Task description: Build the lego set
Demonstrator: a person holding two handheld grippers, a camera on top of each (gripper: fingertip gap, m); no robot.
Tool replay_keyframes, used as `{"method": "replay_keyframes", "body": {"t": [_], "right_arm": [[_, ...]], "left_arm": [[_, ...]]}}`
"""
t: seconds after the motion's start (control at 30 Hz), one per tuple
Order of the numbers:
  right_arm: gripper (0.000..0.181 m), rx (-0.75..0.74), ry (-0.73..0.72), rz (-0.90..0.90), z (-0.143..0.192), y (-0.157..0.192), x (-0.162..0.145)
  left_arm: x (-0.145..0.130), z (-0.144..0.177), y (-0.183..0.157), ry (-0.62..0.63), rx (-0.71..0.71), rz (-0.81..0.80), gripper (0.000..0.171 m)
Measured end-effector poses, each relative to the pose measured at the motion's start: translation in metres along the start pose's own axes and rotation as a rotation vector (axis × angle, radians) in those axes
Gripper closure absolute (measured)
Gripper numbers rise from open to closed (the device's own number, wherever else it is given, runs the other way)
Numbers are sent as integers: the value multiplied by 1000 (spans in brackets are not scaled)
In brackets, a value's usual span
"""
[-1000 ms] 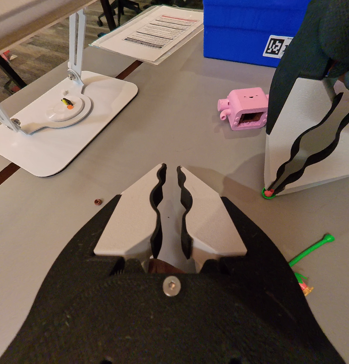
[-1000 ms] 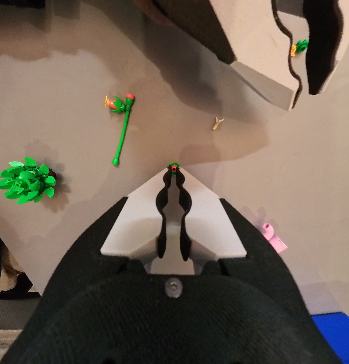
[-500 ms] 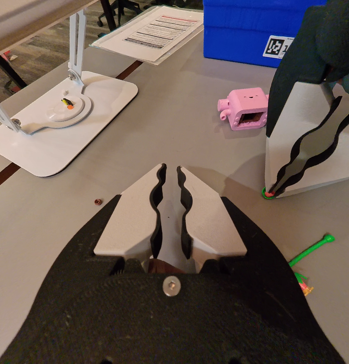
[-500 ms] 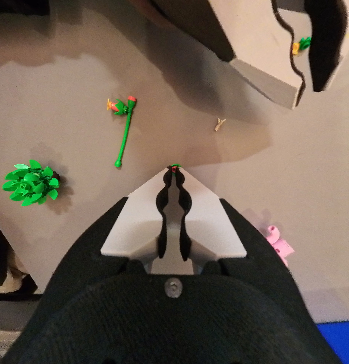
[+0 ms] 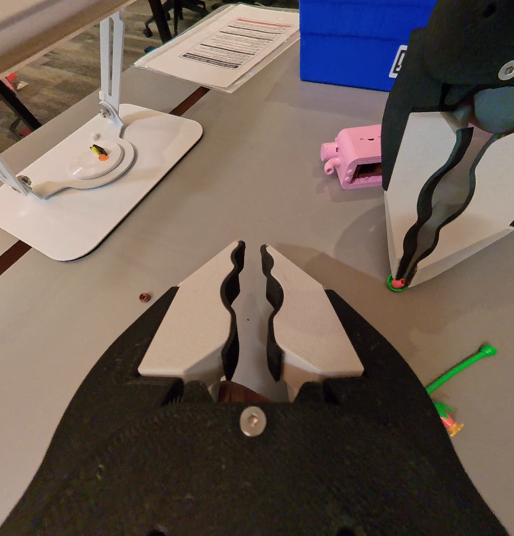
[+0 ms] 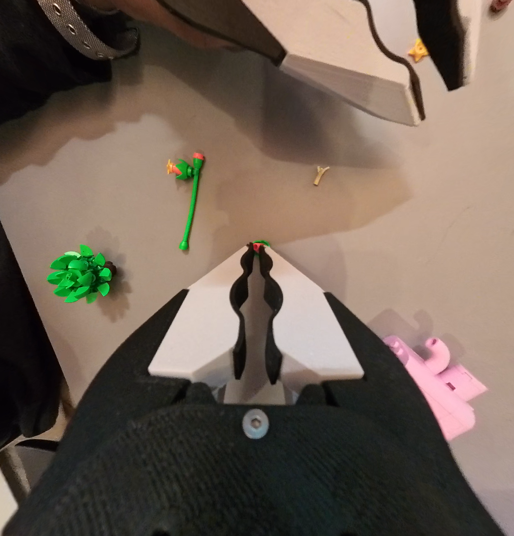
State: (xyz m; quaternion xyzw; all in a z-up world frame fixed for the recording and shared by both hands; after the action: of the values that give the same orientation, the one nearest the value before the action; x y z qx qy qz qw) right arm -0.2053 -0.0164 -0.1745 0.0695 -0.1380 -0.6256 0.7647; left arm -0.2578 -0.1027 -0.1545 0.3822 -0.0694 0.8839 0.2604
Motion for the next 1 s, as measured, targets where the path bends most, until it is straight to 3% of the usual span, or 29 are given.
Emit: {"method": "replay_keyframes", "body": {"t": [0.3,0.4,0.5,0.67,1.0], "right_arm": [[178,-32,7,26,0,1,0],[160,-120,-11,79,-1,3,0],[155,-135,-103,68,0,12,5],[155,-268,-161,64,-3,3,-1],[169,-260,-237,31,-11,-3,-4]], "left_arm": [[0,-1,0,6,3,-5,162],[0,-1,0,6,5,-6,162],[-1,-1,0,9,5,-7,162],[-1,-2,-1,19,10,-16,162],[-3,-5,-3,44,37,-48,163]]}}
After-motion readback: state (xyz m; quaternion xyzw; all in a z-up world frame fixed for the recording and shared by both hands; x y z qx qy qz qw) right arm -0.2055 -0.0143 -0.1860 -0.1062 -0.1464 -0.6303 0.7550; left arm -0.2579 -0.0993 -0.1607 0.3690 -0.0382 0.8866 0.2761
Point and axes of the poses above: each gripper's, where its closed fingertips meet, z back along the fingers, x out of its top, y = z × x across the jaws, the point moved 2 cm from there along z, back along the fingers, and after that the axes turned 15 degrees about y, right-handed, at the moved point
